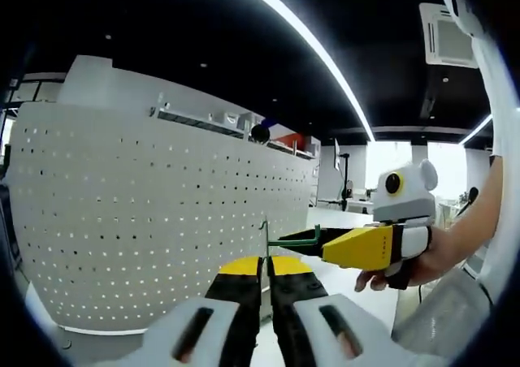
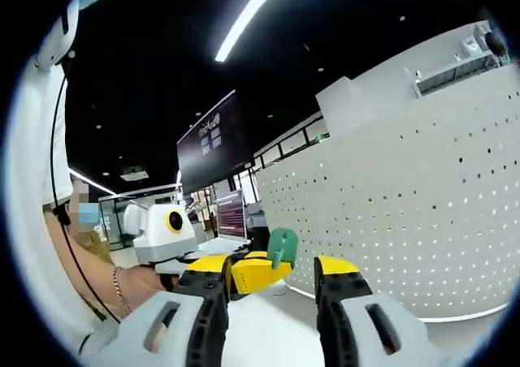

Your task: Insert the hook assembly into the mounting plate slot until the hook locks in place.

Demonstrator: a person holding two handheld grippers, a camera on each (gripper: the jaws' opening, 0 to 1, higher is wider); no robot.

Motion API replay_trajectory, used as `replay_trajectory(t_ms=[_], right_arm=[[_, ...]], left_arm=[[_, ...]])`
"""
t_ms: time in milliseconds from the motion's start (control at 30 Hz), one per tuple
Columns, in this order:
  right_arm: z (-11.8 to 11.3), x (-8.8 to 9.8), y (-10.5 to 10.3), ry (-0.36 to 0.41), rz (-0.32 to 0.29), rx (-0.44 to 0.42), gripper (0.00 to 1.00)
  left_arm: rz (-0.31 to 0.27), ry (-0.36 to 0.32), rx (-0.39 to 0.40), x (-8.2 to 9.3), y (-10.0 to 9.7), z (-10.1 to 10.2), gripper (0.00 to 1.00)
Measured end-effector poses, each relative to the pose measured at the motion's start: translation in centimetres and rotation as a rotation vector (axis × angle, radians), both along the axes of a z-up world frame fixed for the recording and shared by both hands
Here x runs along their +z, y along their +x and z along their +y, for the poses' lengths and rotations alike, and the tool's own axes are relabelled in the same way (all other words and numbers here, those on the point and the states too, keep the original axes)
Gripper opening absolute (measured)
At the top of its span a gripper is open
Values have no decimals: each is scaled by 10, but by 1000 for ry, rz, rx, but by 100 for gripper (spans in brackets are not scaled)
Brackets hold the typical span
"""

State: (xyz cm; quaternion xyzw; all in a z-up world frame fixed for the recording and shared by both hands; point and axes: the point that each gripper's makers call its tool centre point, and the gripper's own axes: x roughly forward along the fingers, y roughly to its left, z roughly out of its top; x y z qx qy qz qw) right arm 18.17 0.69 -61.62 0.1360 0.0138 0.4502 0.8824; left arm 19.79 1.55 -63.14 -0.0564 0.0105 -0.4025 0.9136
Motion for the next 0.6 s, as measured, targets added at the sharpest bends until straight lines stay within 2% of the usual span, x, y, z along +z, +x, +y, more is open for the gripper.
replay_trajectory(t_ms=[333,600], right_arm=[[6,1,2,2,14,-5,20],[5,2,7,-7,15,-42,7]], left_arm=[[-5,5,0,2,-1,-1,2],[-8,6,-2,3,-3,-3,2]])
